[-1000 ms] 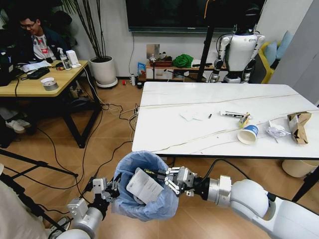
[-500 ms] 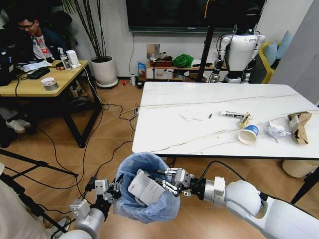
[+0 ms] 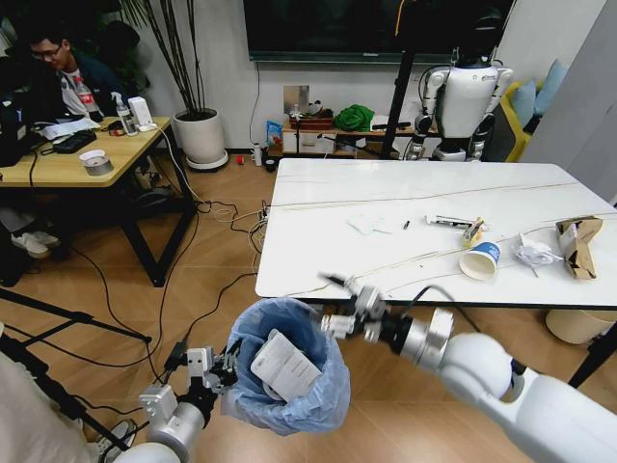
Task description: Pick up the trash bin and place the trash from the table into it.
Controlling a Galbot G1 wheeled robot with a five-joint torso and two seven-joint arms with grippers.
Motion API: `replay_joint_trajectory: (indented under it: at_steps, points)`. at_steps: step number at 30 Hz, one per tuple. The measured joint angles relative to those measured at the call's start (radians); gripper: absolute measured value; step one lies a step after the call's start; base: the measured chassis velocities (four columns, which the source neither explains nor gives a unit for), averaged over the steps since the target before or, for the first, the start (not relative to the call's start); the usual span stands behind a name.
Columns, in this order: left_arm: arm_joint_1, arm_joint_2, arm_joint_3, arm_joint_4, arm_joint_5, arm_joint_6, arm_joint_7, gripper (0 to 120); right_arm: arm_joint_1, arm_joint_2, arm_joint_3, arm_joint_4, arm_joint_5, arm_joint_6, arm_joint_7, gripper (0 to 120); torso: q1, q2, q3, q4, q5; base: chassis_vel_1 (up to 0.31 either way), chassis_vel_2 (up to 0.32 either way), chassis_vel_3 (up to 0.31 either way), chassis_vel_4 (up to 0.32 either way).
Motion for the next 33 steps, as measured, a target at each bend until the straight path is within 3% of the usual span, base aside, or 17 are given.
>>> replay_joint_trajectory:
  at_steps: [3,17,25,33]
  points:
    - [-0.002,0.035,0.014,0.002,-0.011,0.000,0.000,0,-0.019,0.006,0.073,-0.013,0.066,0.001,0.044,98,0.000,0.000,0.000,0.0000,0.0001,0.000,0.000,0.000,0.000]
    - [-0.065,0.204,0.114,0.034,-0.048,0.001,-0.003,0,-0.201,0.022,0.277,-0.014,0.067,0.010,0.080,100,0.000,0.000,0.000,-0.0003,0.0001,0.000,0.000,0.000,0.000]
    - [-0.089,0.253,0.143,0.041,-0.054,0.001,-0.001,0,-0.236,0.050,0.258,-0.028,0.015,0.019,0.107,100,0.000,0.000,0.000,-0.0003,0.0001,0.000,0.000,0.000,0.000]
    - [-0.077,0.255,0.131,0.024,-0.055,0.001,0.000,0,-0.080,0.079,0.149,-0.133,0.007,-0.095,0.242,100,0.000,0.000,0.000,0.0000,0.0001,0.000,0.000,0.000,0.000]
